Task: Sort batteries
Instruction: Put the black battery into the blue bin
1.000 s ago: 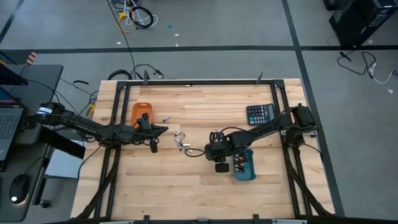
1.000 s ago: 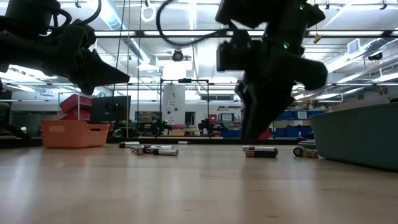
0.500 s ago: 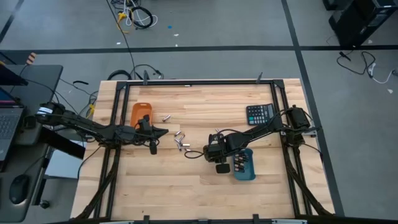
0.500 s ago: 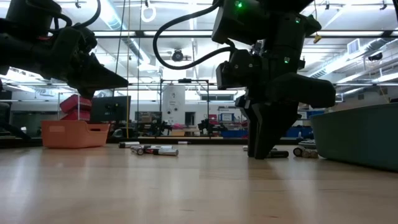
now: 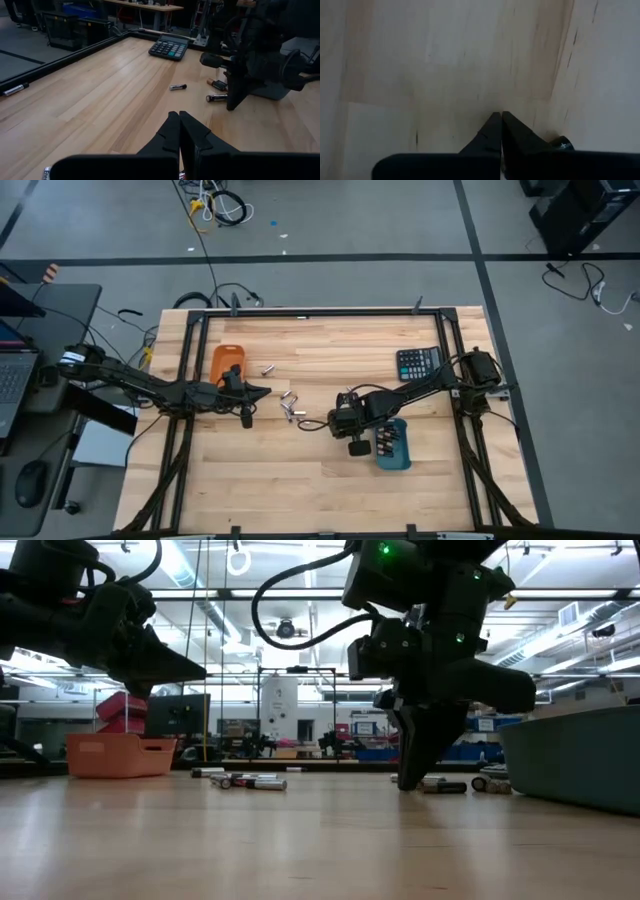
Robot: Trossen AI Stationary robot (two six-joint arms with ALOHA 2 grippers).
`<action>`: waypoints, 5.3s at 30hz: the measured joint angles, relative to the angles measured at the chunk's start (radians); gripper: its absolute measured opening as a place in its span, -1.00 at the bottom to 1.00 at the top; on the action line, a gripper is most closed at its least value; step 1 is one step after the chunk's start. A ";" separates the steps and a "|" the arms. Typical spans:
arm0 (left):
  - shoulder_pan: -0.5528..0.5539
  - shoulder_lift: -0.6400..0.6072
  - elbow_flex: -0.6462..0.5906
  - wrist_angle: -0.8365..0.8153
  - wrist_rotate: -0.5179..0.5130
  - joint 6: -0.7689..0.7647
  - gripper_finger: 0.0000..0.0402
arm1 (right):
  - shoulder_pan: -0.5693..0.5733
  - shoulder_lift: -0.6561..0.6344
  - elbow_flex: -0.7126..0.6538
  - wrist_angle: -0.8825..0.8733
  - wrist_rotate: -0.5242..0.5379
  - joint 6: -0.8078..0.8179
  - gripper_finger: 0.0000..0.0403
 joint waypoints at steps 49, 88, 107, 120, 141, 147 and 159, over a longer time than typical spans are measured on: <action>0.001 0.000 0.000 -0.004 -0.026 0.008 -1.00 | 0.054 0.017 0.009 -0.119 0.091 0.082 -0.52; 0.001 0.000 0.000 -0.023 -0.026 0.008 -1.00 | 0.114 -0.257 0.117 -0.589 -0.002 0.239 -0.99; 0.001 0.000 0.000 -0.023 -0.026 0.011 -1.00 | 0.158 -0.417 -0.211 -0.380 -0.013 0.487 -0.73; 0.001 0.000 0.000 -0.013 -0.026 0.011 -1.00 | 0.107 -0.427 -0.206 -0.066 0.038 0.429 -0.79; 0.002 0.000 0.000 0.016 -0.032 0.008 -1.00 | 0.002 -0.279 -0.206 -0.293 -0.134 0.374 -1.00; 0.002 0.000 0.000 0.016 -0.035 0.010 -1.00 | 0.007 -0.283 -0.206 -0.301 -0.068 0.323 -0.99; 0.002 0.000 0.000 0.008 -0.045 0.011 -1.00 | -0.042 -0.277 -0.206 -0.183 0.067 -0.058 -0.81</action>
